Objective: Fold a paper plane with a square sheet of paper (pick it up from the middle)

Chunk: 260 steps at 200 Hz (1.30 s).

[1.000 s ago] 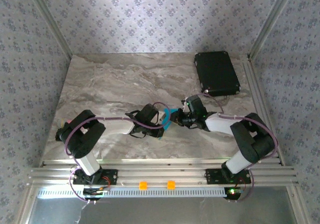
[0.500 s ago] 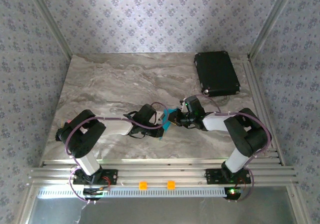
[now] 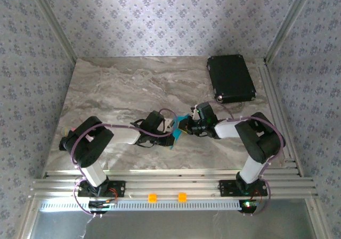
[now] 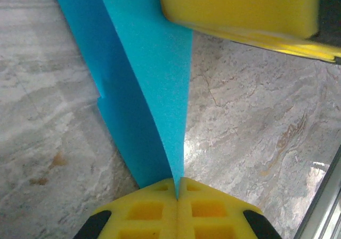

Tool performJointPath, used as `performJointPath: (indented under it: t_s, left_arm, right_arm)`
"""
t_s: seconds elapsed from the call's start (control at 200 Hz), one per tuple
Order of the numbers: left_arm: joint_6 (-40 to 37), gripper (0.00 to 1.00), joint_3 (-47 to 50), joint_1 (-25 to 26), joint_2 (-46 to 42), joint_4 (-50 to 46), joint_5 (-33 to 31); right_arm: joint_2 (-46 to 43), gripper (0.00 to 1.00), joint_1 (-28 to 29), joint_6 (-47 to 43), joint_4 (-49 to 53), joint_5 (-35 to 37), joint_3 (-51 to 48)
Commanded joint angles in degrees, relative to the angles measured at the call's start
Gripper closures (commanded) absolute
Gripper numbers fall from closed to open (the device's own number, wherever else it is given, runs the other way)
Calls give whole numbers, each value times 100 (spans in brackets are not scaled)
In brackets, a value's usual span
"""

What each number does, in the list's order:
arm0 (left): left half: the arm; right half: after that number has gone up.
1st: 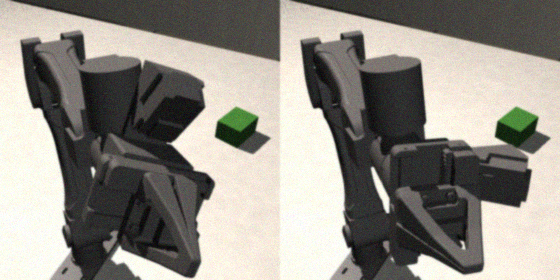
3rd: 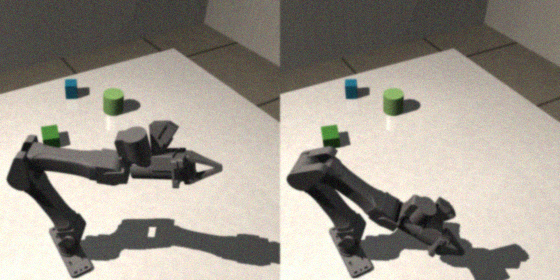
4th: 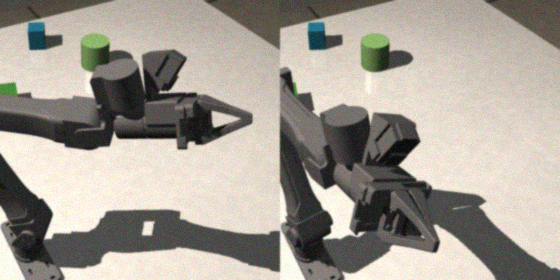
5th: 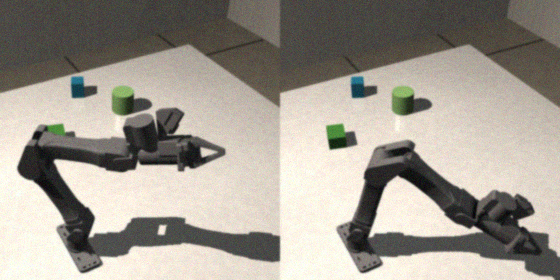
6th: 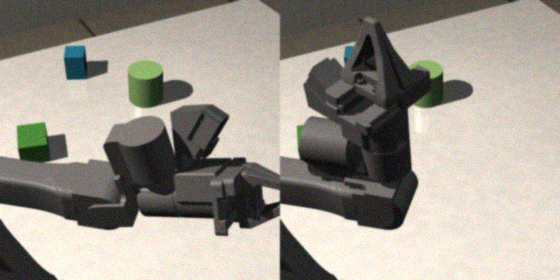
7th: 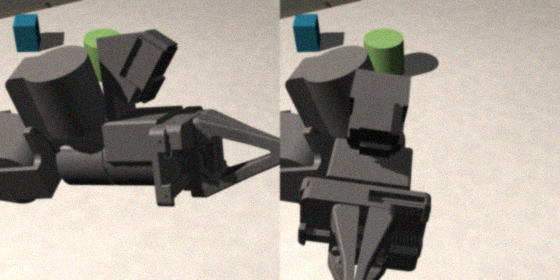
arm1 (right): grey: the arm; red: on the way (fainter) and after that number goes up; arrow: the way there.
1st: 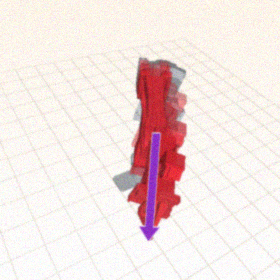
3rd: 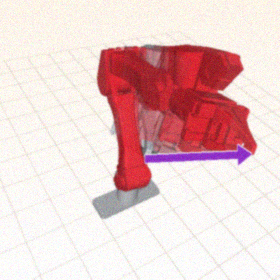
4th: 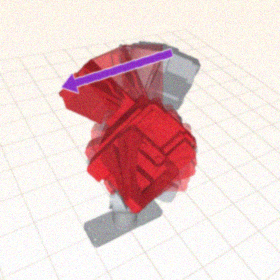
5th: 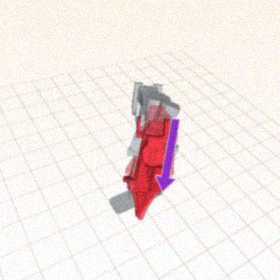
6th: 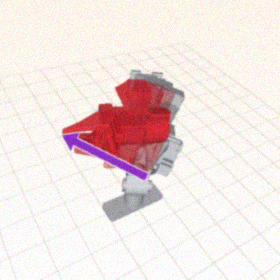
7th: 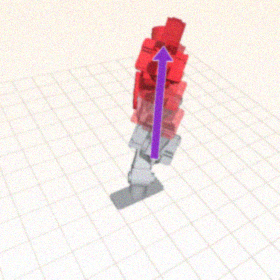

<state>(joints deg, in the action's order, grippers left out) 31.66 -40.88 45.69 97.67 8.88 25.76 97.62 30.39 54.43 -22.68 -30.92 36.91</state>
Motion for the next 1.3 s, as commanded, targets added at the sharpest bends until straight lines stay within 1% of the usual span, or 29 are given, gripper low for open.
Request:
performJointPath:
  t_s: [0.0, 0.615, 0.885, 1.079, 1.204, 1.294]
  left_arm:
    - [150, 95, 218, -36, 196, -143, -40]
    - [505, 98, 449, -140, 282, 130, -79]
    - [540, 99, 503, -150, 307, 163, -67]
    - [560, 98, 520, -158, 310, 201, -58]
    - [534, 96, 511, -157, 264, 185, -18]
    - [522, 92, 495, -149, 143, 113, 41]
  right_arm:
    - [55, 85, -33, 41, -79, -105, 107]
    - [325, 84, -47, 15, -146, -258, 229]
    - [500, 84, -33, 15, -151, -333, 347]
    - [674, 84, 41, -197, 444, -103, 517]
    - [745, 86, 72, -364, 931, 135, 566]
    - [697, 86, 89, -491, 1273, 392, 539]
